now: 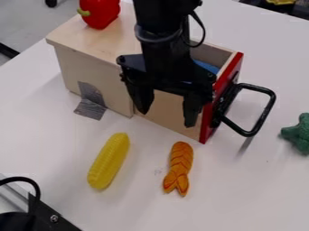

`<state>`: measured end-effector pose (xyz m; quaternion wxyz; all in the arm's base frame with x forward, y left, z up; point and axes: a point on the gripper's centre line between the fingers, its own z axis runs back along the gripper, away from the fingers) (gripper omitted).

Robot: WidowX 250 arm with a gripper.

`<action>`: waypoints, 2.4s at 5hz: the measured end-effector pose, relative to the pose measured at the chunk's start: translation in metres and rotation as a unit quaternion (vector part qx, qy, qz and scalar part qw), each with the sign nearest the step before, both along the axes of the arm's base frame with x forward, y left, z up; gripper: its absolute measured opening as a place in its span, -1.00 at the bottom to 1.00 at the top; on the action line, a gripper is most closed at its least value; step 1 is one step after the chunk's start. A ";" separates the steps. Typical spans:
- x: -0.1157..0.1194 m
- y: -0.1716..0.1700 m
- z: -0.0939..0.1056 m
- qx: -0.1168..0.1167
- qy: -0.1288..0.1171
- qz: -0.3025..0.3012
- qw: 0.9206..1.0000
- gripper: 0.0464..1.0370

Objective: Opened and closed the drawer

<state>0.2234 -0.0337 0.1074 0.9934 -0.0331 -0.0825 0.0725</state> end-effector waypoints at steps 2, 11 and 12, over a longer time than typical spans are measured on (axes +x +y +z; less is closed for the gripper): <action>0.007 -0.013 -0.016 0.005 0.021 -0.021 1.000 0.92; 0.131 -0.091 -0.083 0.059 0.027 -0.080 0.995 0.83; 0.129 -0.086 -0.087 0.061 0.035 -0.071 0.995 0.26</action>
